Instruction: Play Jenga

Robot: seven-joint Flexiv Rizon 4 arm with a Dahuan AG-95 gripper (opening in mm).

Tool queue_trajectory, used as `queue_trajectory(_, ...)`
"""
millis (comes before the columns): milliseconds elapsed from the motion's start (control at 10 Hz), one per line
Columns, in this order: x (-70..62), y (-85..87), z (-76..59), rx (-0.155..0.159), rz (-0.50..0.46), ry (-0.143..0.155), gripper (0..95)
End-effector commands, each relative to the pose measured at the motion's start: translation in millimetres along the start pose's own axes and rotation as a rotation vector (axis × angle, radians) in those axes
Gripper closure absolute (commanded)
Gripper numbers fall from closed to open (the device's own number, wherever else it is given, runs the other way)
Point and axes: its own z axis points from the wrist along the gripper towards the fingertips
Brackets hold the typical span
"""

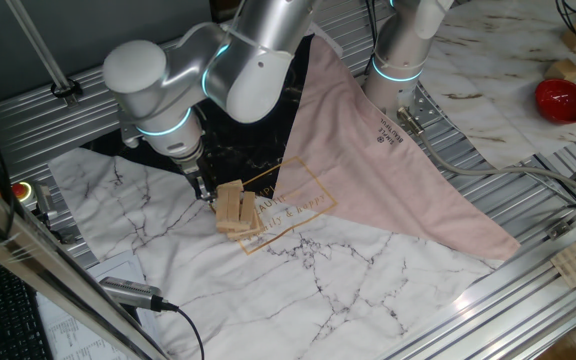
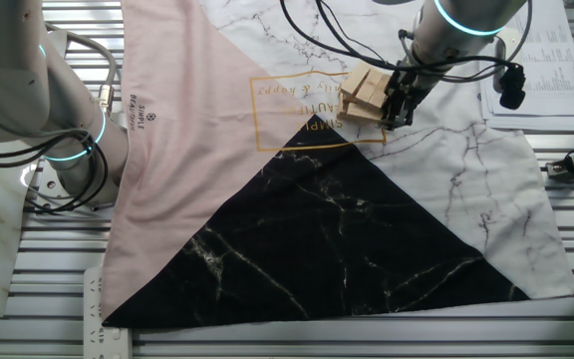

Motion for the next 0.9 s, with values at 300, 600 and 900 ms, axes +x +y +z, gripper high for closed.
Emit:
queue_trajectory(300, -1.1, -8.2, 5.2, -0.001, -0.008, -0.008, 95.0)
queue_trajectory(600, 4.7, -29.5, 4.9, 0.001, -0.050, -0.009, 95.0)
queue_trajectory(900, 17.7, -45.5, 0.4, 0.011, -0.113, -0.011, 95.0)
